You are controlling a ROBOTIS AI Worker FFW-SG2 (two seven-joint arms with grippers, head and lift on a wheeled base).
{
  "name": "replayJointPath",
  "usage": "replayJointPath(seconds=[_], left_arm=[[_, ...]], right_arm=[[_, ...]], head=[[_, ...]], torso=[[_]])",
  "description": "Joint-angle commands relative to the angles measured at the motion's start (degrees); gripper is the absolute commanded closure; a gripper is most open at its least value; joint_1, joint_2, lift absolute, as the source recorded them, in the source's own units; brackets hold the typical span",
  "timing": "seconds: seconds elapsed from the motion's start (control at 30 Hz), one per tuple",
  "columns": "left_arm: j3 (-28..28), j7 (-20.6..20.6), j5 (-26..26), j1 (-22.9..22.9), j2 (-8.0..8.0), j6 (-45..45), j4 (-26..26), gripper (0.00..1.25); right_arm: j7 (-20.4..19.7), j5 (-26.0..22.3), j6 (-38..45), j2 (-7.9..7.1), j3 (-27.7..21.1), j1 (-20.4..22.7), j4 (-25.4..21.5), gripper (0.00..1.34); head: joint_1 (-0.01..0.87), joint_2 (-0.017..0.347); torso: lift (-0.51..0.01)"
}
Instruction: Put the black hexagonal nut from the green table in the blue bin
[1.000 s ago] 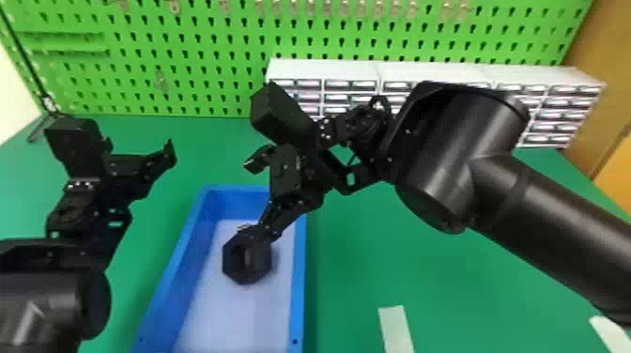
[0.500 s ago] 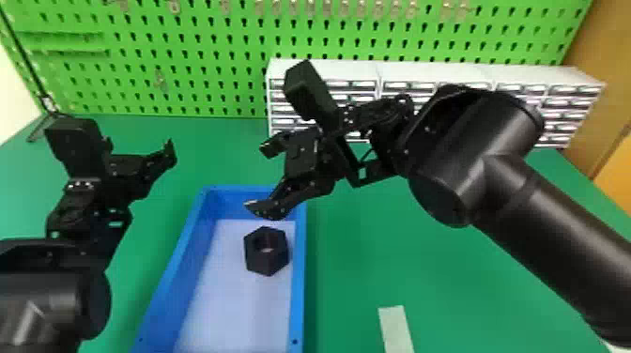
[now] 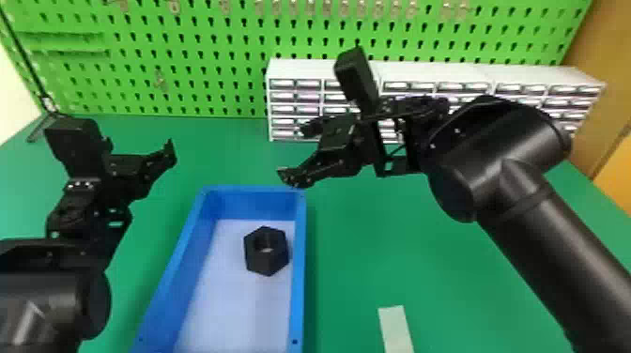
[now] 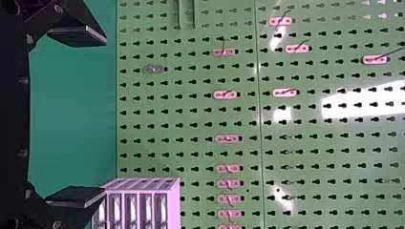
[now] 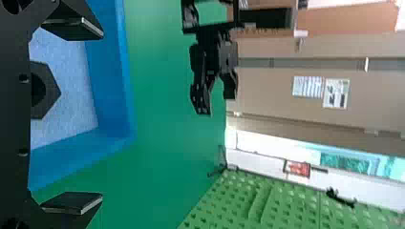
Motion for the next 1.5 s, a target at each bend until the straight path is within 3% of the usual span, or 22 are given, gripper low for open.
replayJointPath(seconds=[0.0,0.13,0.2,0.33,0.67,0.93,1.47], left_arm=[[0.0,0.0,0.1,0.1,-0.03,0.0,-0.1,0.17],[0.0,0.0,0.1,0.1,-0.03,0.0,-0.1,0.17],[0.0,0.0,0.1,0.1,-0.03,0.0,-0.1,0.17],[0.1,0.1,0.1,0.2,-0.03,0.0,-0.1,0.17],[0.1,0.3,0.5,0.5,-0.03,0.0,-0.2,0.17],[-0.6,1.0,0.6,0.4,-0.12,0.0,-0.2,0.17],[-1.3,1.4,1.0,1.0,-1.0,0.0,-0.1,0.17]], right_arm=[[0.0,3.4,0.1,2.22,-5.7,2.3,1.2,0.11],[-0.2,6.6,0.2,3.63,-9.6,3.4,2.0,0.11],[-0.9,7.3,0.2,3.63,-10.3,3.7,2.4,0.11],[-4.4,7.4,-0.4,3.89,-12.5,5.3,2.5,0.11],[-15.2,7.4,-5.5,6.53,-20.9,11.3,2.5,0.11],[-18.5,9.1,-10.4,9.07,-28.1,15.0,2.6,0.11],[-25.2,9.0,-19.1,11.36,-32.7,20.1,3.5,0.11]], head=[[0.683,0.028],[0.683,0.028],[0.683,0.028],[0.683,0.028],[0.683,0.028],[0.683,0.028],[0.683,0.028]], torso=[[-0.096],[-0.096],[-0.096],[-0.096],[-0.096],[-0.096],[-0.096]])
